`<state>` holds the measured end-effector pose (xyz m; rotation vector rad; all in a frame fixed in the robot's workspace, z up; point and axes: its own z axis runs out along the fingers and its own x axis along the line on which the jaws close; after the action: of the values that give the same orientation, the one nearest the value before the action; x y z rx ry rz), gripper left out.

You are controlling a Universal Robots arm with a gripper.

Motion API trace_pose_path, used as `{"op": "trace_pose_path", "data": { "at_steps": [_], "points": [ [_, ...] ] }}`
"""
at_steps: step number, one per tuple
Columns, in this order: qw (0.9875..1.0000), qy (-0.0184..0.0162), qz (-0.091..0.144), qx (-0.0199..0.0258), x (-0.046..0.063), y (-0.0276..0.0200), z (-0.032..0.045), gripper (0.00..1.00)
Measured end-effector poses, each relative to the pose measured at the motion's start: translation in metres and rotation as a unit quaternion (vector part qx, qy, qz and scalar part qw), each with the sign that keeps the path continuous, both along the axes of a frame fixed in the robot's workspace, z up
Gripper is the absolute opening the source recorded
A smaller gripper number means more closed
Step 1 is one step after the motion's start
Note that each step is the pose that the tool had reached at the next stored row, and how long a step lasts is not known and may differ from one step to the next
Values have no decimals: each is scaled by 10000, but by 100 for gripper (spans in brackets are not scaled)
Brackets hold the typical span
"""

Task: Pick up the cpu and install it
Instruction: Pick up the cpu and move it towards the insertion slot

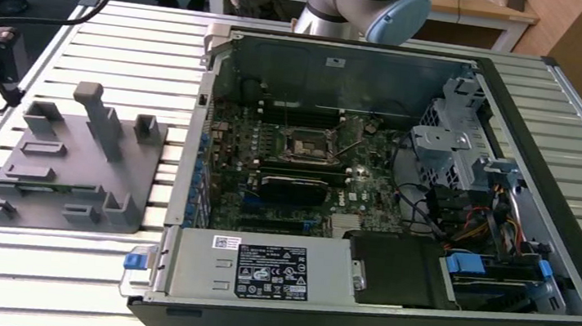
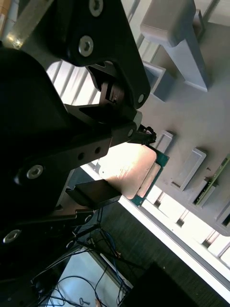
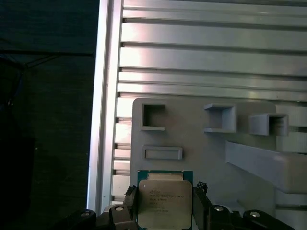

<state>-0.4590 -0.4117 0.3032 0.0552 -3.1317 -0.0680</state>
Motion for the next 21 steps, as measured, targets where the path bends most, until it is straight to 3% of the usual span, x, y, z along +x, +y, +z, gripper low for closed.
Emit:
{"op": "trace_pose_path", "data": {
  "at_steps": [21],
  "points": [
    [10000, 0, 0, 0, 0, 7, 156, 54]
  ]
}}
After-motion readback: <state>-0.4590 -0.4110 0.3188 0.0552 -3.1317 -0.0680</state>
